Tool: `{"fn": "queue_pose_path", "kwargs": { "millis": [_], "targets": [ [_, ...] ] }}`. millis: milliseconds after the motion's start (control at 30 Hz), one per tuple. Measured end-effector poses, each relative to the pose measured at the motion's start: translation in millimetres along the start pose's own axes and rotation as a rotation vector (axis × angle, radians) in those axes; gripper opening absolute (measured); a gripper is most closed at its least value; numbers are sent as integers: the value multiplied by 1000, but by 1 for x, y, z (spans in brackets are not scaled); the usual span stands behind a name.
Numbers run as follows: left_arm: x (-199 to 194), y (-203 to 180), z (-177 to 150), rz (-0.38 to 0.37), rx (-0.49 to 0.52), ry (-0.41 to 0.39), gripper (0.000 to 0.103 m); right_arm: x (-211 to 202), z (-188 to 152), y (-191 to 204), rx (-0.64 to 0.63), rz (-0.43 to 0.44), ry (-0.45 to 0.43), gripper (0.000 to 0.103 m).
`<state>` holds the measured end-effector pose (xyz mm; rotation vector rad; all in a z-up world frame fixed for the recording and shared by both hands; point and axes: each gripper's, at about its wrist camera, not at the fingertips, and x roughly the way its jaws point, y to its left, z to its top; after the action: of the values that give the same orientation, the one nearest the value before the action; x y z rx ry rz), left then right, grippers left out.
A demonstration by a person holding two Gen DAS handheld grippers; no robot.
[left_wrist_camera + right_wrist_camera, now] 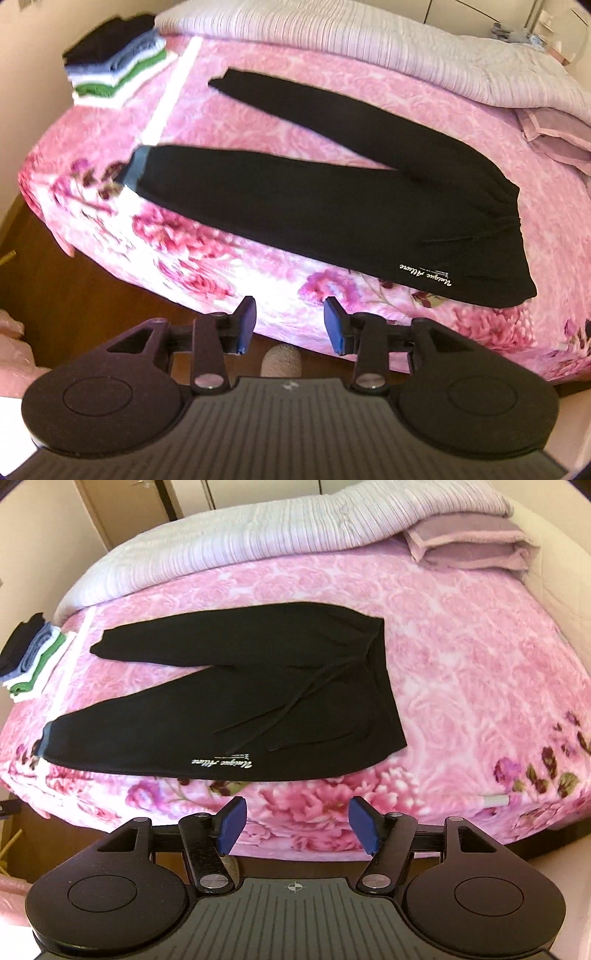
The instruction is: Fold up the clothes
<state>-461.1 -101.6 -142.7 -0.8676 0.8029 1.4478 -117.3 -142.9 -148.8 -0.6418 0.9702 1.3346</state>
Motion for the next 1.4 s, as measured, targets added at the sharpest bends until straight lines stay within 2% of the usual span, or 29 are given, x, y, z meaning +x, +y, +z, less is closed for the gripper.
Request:
{"fn": "queue_pose_path", "kwargs": {
  "millis": [167,400,767,1400],
  "targets": [
    [-29,-8,3,15,73,-52,43,-25,-4,10,-32,11,-43,66],
    [-53,-14,8,29,126,-96,45,-40,-14,10,3,9,-29,66],
    [-62,-8,6,34,129,-104,46,-44,-16,16,-20,0,-14,66],
    [-64,-28,-2,19,157,-85,46,-51,-22,5,-35,4,-14,66]
  ]
}}
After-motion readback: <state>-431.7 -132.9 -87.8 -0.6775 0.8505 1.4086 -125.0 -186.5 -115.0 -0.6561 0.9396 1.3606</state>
